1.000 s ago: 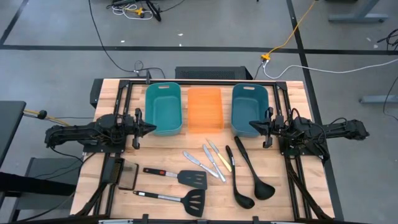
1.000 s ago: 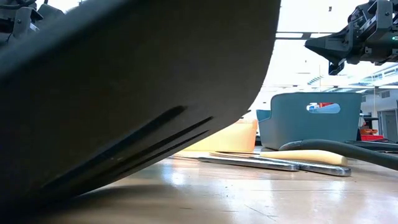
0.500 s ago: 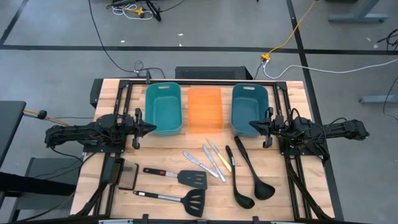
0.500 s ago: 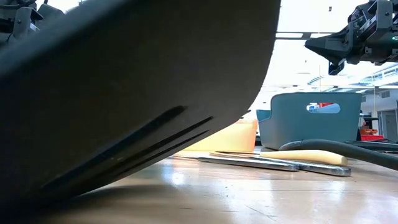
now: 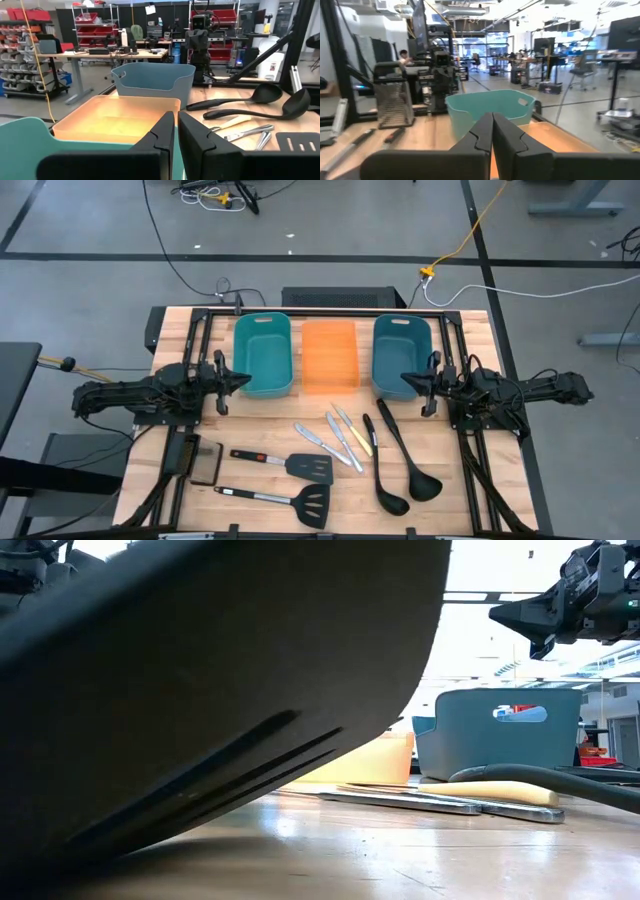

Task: Pick & Place Kitchen Items
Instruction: Put the gray spatula into the green bin

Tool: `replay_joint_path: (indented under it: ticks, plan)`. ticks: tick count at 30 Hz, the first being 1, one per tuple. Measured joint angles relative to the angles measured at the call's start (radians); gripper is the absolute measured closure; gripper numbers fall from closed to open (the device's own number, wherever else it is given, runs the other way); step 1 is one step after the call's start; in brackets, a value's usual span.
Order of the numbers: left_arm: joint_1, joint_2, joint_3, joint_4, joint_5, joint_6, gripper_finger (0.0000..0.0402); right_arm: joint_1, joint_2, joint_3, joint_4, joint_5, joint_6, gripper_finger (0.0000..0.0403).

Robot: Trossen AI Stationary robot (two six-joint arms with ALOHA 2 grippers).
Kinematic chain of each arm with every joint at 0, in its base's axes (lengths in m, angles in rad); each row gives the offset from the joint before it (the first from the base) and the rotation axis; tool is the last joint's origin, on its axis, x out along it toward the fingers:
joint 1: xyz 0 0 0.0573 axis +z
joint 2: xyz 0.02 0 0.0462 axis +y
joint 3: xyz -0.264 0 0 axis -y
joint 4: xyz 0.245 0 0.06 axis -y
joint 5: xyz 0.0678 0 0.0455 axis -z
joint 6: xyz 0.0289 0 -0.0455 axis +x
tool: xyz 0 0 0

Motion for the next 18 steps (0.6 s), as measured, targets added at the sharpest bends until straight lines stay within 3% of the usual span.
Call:
replay_joint_path:
  ticks: [18]
  plan:
    - [0.000, 0.000, 0.000, 0.000, 0.001, 0.001, 0.0374, 0.000, 0.000, 0.000, 0.047, 0.001, 0.003, 0.0392]
